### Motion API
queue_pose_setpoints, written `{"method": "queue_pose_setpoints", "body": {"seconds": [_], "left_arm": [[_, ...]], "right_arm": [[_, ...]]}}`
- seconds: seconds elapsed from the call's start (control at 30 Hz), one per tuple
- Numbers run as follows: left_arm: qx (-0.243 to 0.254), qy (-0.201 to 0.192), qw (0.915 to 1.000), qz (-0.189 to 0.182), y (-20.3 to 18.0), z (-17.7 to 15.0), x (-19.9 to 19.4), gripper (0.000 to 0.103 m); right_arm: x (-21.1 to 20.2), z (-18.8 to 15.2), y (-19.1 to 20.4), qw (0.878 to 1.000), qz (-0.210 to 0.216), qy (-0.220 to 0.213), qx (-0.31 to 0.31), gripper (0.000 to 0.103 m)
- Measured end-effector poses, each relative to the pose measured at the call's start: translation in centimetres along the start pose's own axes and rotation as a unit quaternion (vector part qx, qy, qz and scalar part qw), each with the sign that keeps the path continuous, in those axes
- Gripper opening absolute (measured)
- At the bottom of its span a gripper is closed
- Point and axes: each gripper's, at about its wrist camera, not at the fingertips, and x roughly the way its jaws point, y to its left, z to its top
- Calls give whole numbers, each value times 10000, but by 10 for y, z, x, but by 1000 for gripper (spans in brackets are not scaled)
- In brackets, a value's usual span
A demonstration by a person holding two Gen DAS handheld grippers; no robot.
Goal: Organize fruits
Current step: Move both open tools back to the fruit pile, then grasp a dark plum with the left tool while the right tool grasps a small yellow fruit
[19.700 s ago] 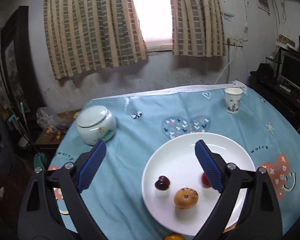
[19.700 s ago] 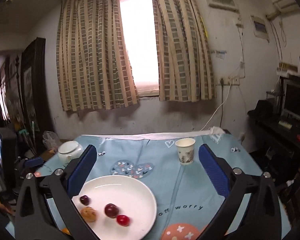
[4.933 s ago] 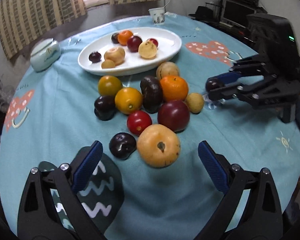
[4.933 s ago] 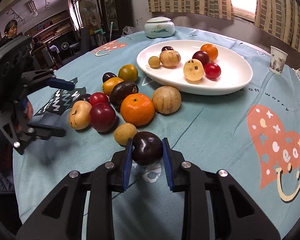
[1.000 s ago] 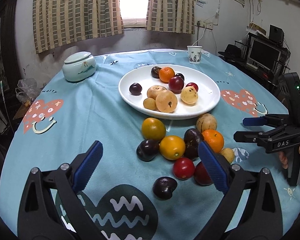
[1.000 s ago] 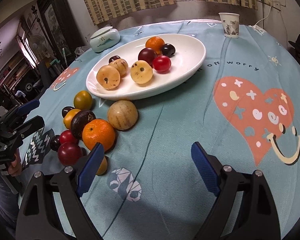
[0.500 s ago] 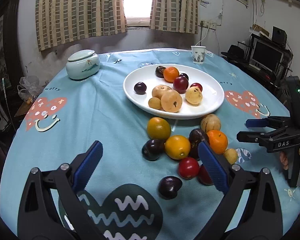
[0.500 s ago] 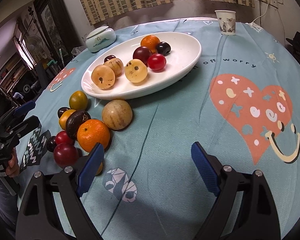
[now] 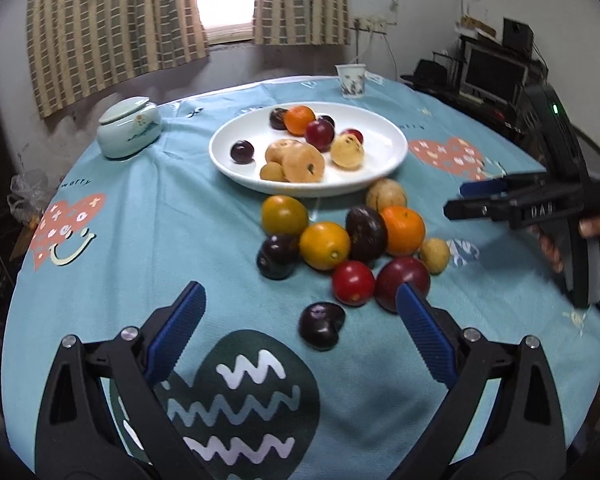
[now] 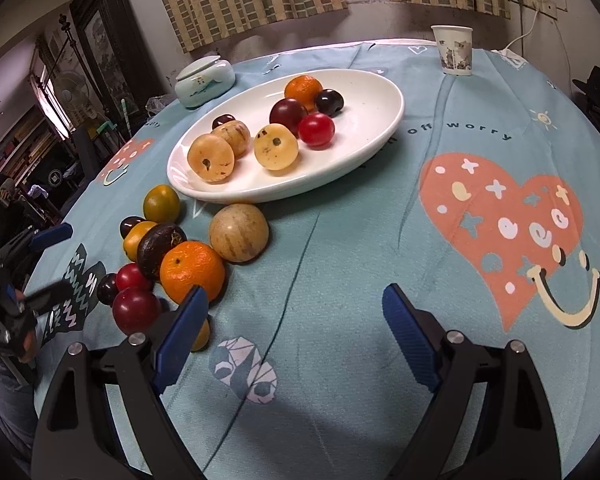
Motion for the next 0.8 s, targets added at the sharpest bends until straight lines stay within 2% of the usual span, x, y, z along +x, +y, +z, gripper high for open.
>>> {"method": "queue_pose_setpoints", "body": {"seconds": [0.17, 0.33, 0.4, 0.43, 0.47, 0.53, 0.6, 0.7, 0.8], "left_arm": [[130, 23, 9999, 15, -7, -4, 3, 97], [116, 64, 9999, -38, -6, -4, 6, 95], [79, 147, 9998, -133, -4, -4, 8, 88], [50, 237, 9996, -173, -3, -5, 11, 81], [10, 349, 9992, -214, -1, -5, 16, 67], [-84, 556, 9979, -325, 2, -6, 23, 50], [-165, 735, 9966, -326, 5, -7, 30, 50], [-141, 861, 9951, -465, 3, -9, 34, 56], [-176, 955, 9936, -582, 1, -10, 37, 55]], "right_arm": [[2, -1, 1, 10000, 12, 45, -32, 89], [0, -3, 12, 9994, 198, 53, -295, 89], [-2, -4, 19, 9986, 259, 21, -455, 89], [-3, -4, 21, 9983, 281, 9, -520, 89], [-4, -5, 23, 9979, 304, -1, -567, 89], [-5, -5, 25, 9977, 315, -16, -596, 89], [-4, -4, 23, 9980, 289, -9, -564, 89], [-3, -4, 23, 9982, 275, 12, -539, 89], [-2, -6, 27, 9974, 311, 74, -639, 89]]}}
